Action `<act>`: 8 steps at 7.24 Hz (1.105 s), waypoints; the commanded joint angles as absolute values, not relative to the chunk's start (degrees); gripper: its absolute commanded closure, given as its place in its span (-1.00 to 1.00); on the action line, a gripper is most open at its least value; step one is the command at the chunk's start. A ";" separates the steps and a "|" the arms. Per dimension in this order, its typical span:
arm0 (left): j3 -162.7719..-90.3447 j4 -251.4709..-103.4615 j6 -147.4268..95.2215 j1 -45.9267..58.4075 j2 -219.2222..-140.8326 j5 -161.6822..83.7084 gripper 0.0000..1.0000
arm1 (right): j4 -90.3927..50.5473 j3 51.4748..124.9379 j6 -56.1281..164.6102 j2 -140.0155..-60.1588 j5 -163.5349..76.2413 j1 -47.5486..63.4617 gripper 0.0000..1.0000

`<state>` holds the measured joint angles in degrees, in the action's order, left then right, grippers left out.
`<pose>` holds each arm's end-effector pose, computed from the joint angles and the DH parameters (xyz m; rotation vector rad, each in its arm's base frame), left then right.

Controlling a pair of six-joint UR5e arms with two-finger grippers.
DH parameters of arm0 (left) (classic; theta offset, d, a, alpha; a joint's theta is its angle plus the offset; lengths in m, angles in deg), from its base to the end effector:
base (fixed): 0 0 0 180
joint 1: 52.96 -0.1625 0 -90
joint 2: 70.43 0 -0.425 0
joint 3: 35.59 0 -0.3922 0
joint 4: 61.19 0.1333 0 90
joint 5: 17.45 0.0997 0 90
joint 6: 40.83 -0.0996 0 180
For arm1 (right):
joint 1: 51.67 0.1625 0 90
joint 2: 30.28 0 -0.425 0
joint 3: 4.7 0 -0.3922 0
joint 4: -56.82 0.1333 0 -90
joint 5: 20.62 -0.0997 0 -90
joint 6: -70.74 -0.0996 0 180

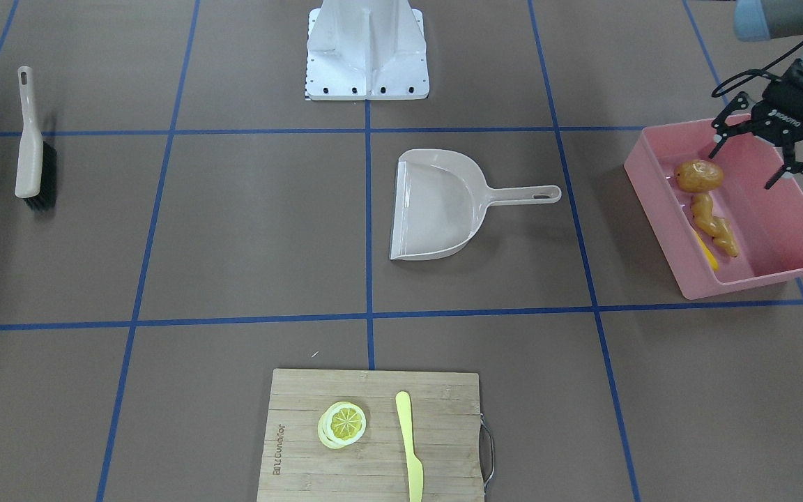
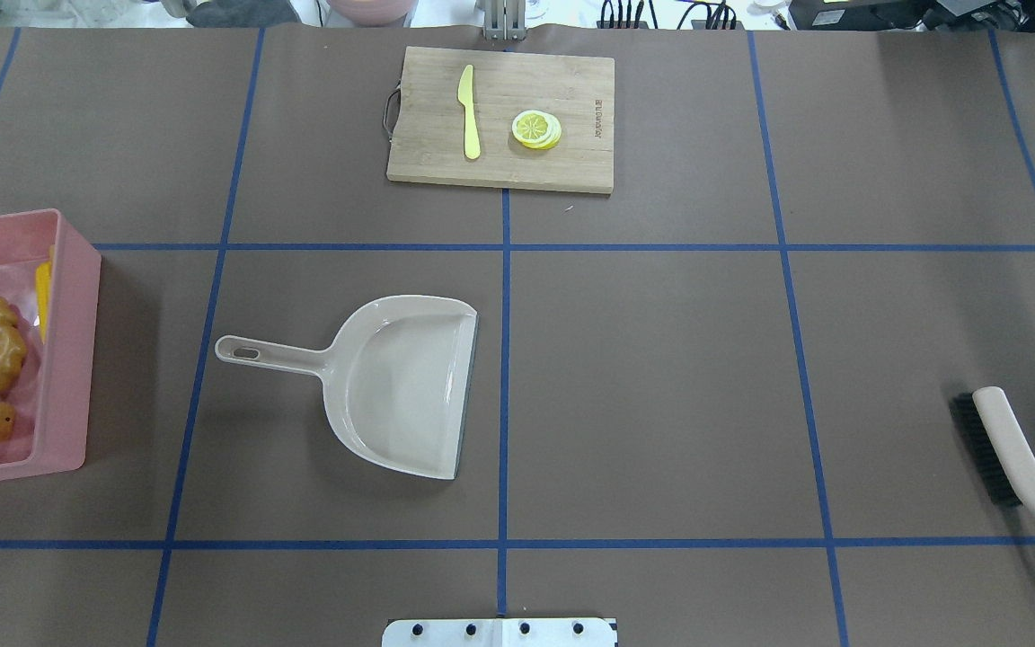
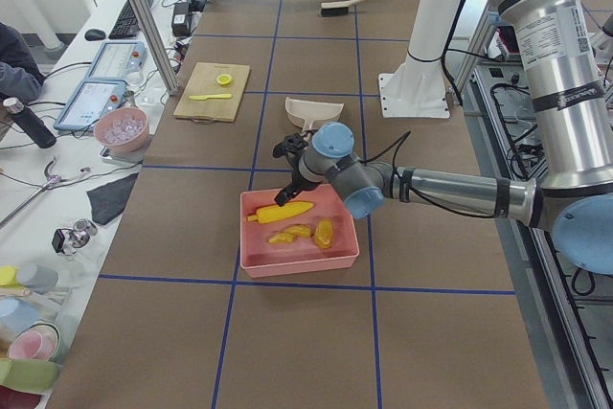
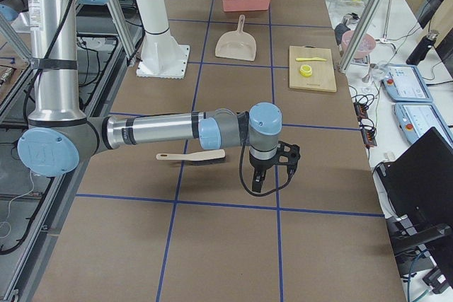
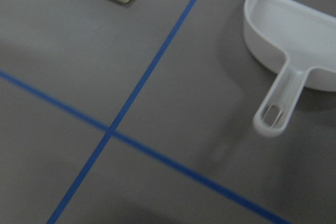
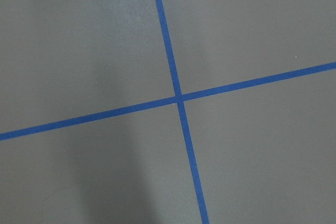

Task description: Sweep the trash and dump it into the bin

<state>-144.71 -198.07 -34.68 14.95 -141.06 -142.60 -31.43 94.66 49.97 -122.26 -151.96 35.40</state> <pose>0.0721 -0.3797 0.5486 0.6282 0.7602 0.5049 0.0427 -0.4874 0.5949 0.0013 -0.7377 0.2397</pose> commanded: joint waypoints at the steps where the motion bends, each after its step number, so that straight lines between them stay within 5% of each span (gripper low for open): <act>1: -140.99 -188.18 -34.59 27.49 -138.63 -149.77 -0.99 | -31.42 97.85 50.26 -125.27 -151.14 35.42 -1.00; 4: -134.47 -181.18 -27.79 36.67 -139.34 -156.23 -0.99 | -31.51 97.78 50.18 -125.38 -151.58 35.42 -1.00; 8: -142.02 -158.26 -21.14 36.87 -147.05 -156.32 -0.99 | -31.51 97.17 49.83 -125.38 -151.58 35.34 -1.00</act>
<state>-139.71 -164.88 -21.62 36.84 -144.43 -156.34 -31.50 97.28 49.99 -125.36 -151.57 35.34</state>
